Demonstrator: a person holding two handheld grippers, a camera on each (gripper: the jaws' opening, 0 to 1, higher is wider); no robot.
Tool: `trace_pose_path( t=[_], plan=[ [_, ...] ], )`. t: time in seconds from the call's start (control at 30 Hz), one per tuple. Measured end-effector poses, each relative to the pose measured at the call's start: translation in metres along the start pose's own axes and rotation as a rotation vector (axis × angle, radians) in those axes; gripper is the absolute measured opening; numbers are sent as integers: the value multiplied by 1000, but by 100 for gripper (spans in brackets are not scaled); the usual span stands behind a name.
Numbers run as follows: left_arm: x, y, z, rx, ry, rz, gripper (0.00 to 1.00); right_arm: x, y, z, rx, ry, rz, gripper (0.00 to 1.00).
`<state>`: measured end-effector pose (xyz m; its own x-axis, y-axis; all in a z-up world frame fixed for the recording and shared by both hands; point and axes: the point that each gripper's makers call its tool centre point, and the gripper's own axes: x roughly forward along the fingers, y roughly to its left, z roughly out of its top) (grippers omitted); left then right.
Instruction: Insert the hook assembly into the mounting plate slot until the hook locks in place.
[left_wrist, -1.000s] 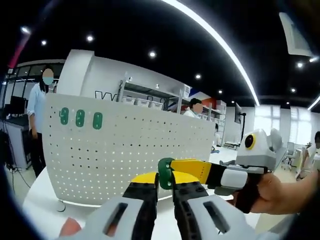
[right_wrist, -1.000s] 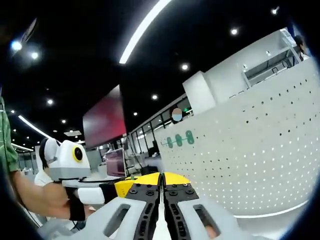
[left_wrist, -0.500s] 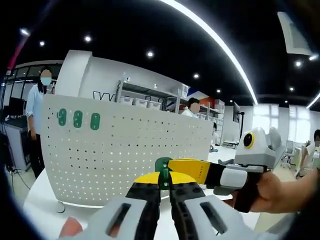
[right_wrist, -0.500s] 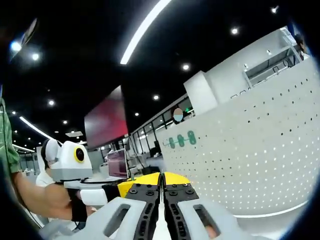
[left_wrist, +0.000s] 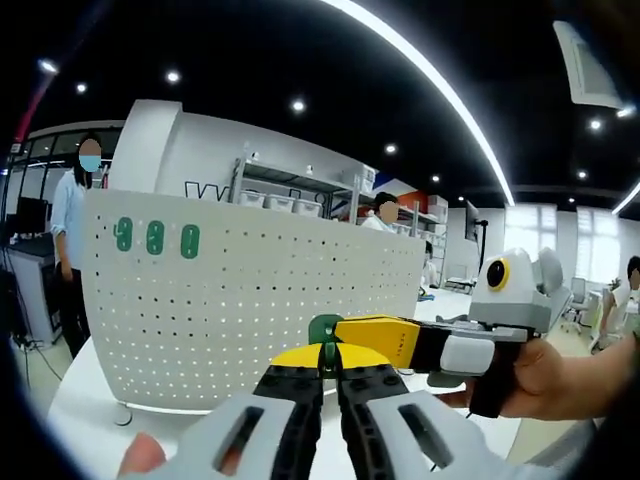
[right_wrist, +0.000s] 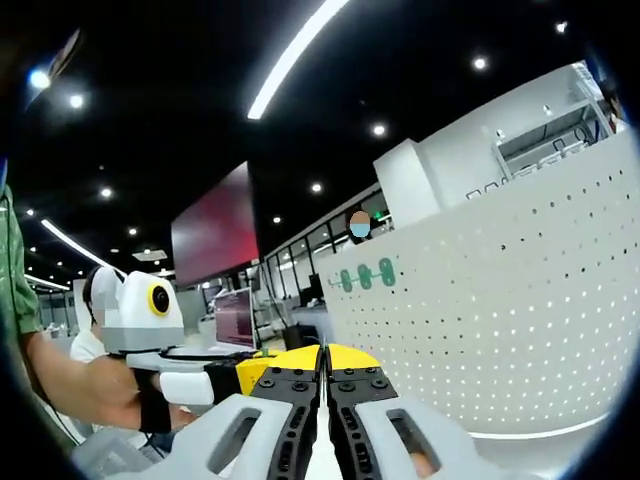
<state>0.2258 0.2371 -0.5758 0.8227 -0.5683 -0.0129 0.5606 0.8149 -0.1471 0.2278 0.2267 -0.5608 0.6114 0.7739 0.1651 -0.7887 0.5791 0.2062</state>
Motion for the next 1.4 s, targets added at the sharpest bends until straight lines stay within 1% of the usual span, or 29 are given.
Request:
trace_pose_path(
  t=[0.2, 0.3, 0.37, 0.4, 0.5, 0.77, 0.97, 1.13, 1.4],
  plan=[
    [-1, -1, -1, 14, 3, 0, 4, 0, 4, 0, -96, 33, 2, 0],
    [-1, 0, 0, 14, 2, 2, 4, 0, 3, 0, -92, 34, 1, 0],
    [-1, 0, 1, 18, -3, 3, 5, 0, 3, 1, -61, 30, -3, 0],
    [-1, 0, 2, 21, -8, 7, 5, 0, 2, 2, -31, 21, -5, 0],
    [-1, 1, 4, 21, -13, 9, 6, 0, 1, 3, -18, 18, -3, 0],
    [-2, -1, 4, 18, -18, 6, 4, -1, 3, 2, -16, 20, -1, 0],
    [-2, -1, 4, 42, -21, 9, 4, -1, 2, 1, -4, 25, -3, 0],
    [-2, -1, 3, 36, -16, 8, 4, -1, 1, 0, 2, 32, -5, 0],
    [-2, 1, 3, 32, -24, 10, 4, 1, -1, -1, 8, 37, -10, 0]
  ],
)
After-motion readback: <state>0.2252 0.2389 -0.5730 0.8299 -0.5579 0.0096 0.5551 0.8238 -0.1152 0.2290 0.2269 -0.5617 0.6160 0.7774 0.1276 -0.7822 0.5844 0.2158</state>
